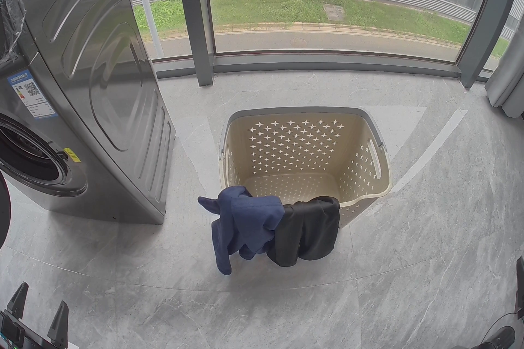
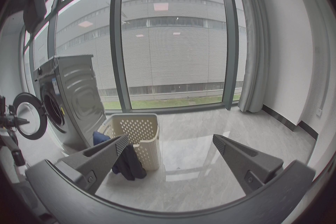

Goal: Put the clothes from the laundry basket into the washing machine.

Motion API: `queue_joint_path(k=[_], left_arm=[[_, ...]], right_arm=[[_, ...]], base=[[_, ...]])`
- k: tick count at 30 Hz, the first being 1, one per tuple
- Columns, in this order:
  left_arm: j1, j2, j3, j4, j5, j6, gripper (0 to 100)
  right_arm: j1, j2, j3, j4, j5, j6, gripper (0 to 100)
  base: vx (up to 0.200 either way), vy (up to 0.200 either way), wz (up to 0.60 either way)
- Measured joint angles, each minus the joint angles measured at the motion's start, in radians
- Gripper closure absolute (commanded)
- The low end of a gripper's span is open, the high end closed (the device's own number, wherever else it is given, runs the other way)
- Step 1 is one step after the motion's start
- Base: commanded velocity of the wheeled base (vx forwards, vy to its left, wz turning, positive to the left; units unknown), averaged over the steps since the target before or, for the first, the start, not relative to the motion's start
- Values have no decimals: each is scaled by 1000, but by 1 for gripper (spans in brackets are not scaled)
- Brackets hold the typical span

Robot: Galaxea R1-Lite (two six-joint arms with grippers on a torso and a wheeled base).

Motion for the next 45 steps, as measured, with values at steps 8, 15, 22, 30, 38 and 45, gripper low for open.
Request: queue_joint_path(k=[8, 15, 22, 30, 38, 45], left_arm=[[0, 0, 0, 0, 0, -1, 0], [0, 0, 0, 0, 0, -1, 0], [0, 0, 0, 0, 0, -1, 0], [-1, 0, 0, 1, 0, -2, 0], [0, 0, 0, 1, 0, -3, 0], [0, 0, 0, 1, 0, -5, 0]], right_arm=[[60, 227, -68, -61, 37, 34, 0], [196, 568, -56, -275, 56, 70, 0], [304, 891, -41, -464, 60, 105, 0], [380, 1216, -42, -697, 31, 162, 0], [473, 1441, -54, -870, -120, 191, 0], [544, 1561, -105, -888, -175, 228, 0]], base=[[0, 0, 0], [0, 0, 0], [0, 0, 0], [0, 0, 0], [0, 0, 0], [0, 0, 0]])
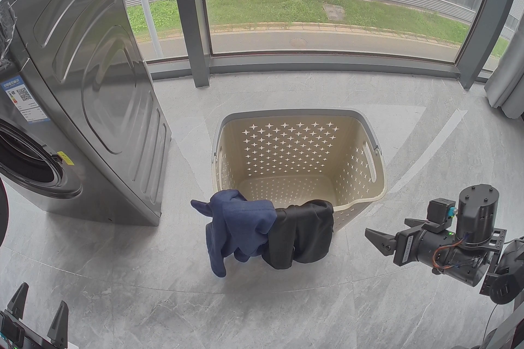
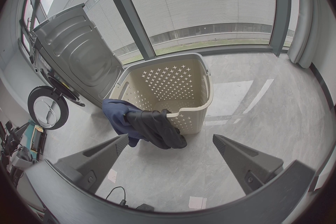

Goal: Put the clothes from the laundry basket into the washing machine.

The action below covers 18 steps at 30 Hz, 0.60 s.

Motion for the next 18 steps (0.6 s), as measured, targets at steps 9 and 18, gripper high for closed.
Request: queue_joint_path(k=[9, 18], left_arm=[[0, 0, 0, 0, 0, -2, 0], [0, 0, 0, 0, 0, -3, 0]], right_arm=[[29, 122, -62, -15, -13, 24, 0], [63, 285, -109, -171, -42, 31, 0]], base=[[0, 0, 0], [0, 0, 0]])
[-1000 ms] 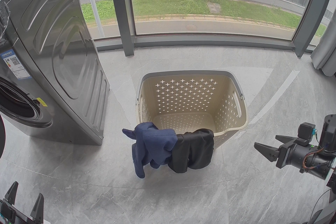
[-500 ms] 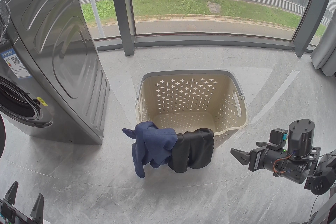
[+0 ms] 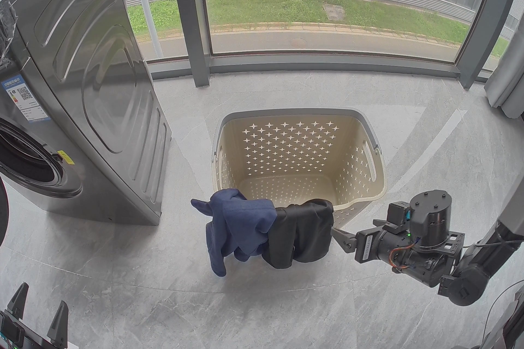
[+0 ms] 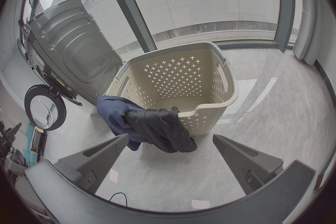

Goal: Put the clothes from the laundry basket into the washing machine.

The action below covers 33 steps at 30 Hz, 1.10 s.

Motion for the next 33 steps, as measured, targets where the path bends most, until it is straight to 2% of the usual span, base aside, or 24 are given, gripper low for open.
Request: queue_joint_path(k=[12, 22, 29, 33], left_arm=[[0, 0, 0, 0, 0, 0, 0], [0, 0, 0, 0, 0, 0, 0], [0, 0, 0, 0, 0, 0, 0], [0, 0, 0, 0, 0, 0, 0]], right_arm=[[19, 132, -83, -8, -7, -6, 0], [25, 283, -202, -56, -24, -11, 0], [27, 344, -263, -60, -15, -11, 0], [26, 386, -329, -63, -10, -12, 0]], base=[[0, 0, 0], [0, 0, 0], [0, 0, 0], [0, 0, 0]])
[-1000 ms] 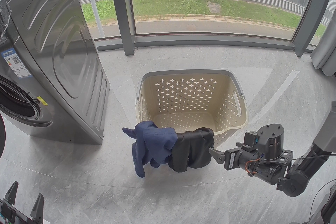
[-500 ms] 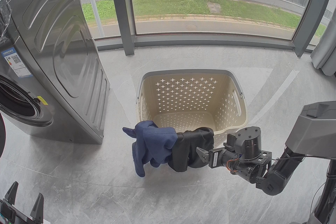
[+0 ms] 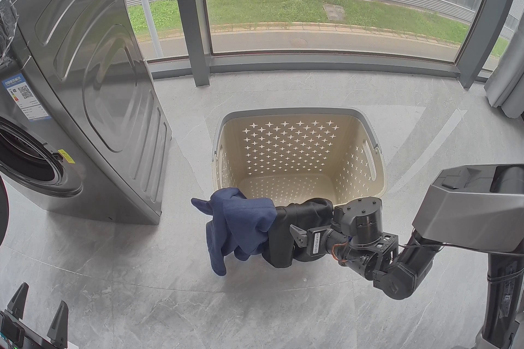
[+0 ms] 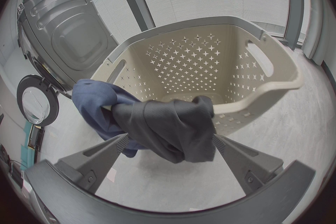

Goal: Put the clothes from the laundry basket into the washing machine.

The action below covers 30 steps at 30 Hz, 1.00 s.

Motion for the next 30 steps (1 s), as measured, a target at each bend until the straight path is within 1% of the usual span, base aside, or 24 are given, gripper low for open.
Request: queue_joint_path(k=[4, 9, 15, 17, 21, 22, 30], left_arm=[[-1, 0, 0, 0, 0, 0, 0], [-1, 0, 0, 0, 0, 0, 0], [0, 0, 0, 0, 0, 0, 0], [0, 0, 0, 0, 0, 0, 0], [0, 0, 0, 0, 0, 0, 0], [0, 0, 0, 0, 0, 0, 0], [0, 0, 0, 0, 0, -1, 0]], right_arm=[[-4, 50, -53, -19, 2, 0, 0], [-5, 99, -88, -54, 3, -4, 0], [-5, 153, -127, -110, 16, -44, 0], [-7, 166, -143, -120, 25, -47, 0], [-9, 182, -165, -124, 29, -49, 0], [-9, 185, -168, -127, 29, -50, 100], [6, 191, -160, -160, 29, -51, 100]], base=[[0, 0, 0], [0, 0, 0], [0, 0, 0], [0, 0, 0], [0, 0, 0], [0, 0, 0], [0, 0, 0]])
